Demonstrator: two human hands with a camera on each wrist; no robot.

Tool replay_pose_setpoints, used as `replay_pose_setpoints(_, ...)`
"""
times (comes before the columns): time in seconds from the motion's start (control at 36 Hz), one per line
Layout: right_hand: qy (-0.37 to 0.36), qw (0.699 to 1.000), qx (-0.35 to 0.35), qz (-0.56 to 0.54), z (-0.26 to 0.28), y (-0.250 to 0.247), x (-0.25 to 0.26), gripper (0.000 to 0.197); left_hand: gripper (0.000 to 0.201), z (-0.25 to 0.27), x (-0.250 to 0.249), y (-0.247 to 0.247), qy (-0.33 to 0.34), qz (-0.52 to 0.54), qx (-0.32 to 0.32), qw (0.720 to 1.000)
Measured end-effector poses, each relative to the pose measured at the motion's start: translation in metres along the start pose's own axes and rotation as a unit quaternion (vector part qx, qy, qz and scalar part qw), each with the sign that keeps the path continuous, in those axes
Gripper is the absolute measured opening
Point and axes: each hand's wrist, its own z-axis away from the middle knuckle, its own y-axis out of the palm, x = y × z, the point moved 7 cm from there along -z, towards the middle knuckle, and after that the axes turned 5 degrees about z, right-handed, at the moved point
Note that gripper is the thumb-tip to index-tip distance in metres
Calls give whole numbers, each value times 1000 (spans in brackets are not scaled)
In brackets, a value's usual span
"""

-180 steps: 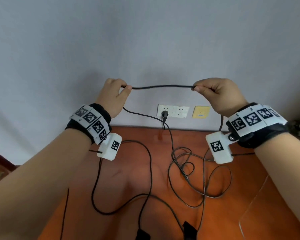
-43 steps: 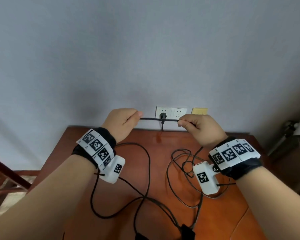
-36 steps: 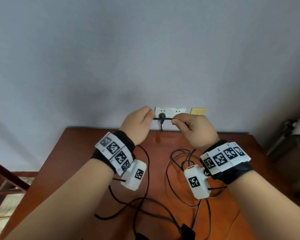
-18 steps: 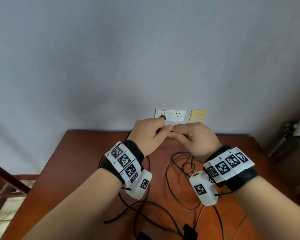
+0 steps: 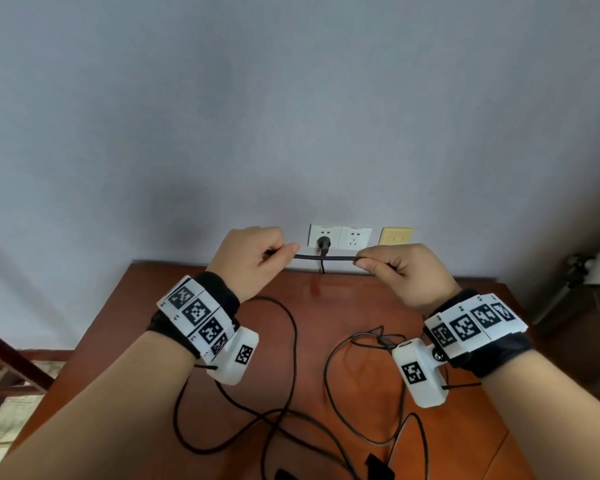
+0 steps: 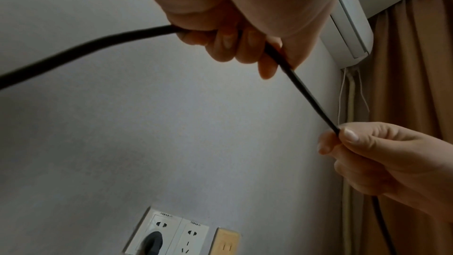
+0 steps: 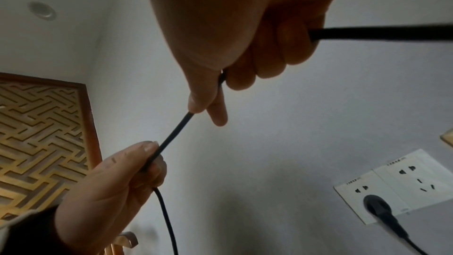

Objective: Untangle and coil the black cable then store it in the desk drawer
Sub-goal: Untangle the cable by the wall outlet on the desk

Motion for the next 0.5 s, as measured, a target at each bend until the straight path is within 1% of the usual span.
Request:
replay_pose_setpoints(0.06, 9, 1000, -18, -13, -1, 1, -3, 22, 40, 0, 1, -1, -7, 12, -9, 1000)
replay_pose_setpoints(0.11, 20, 998, -44, -29, -1, 2, -5, 24, 39, 0, -1, -1, -21, 32, -29, 999)
replay_pose_setpoints(0.19, 28, 994, -90, -59, 0, 2, -4, 25, 28, -1, -5, 2, -54, 79, -50, 994)
replay_pose_setpoints(0.25, 27, 992, -105, -62, 0, 2, 2, 30, 22, -1, -8, 9, -87, 111, -39, 989)
replay_pose_setpoints(0.33, 19, 990, -121, -69, -3, 3, 13, 30, 25, 0, -18, 22, -125, 138, -12, 982)
replay_pose_setpoints(0.42, 0, 989, -125, -83, -7, 8, 26, 27, 26, -1, -35, 36, -122, 167, 3, 978)
replay_pose_setpoints(0.5, -31, 991, -111, -68, -8, 16, 39, 31, 21, -2, -44, 45, -111, 156, -5, 982)
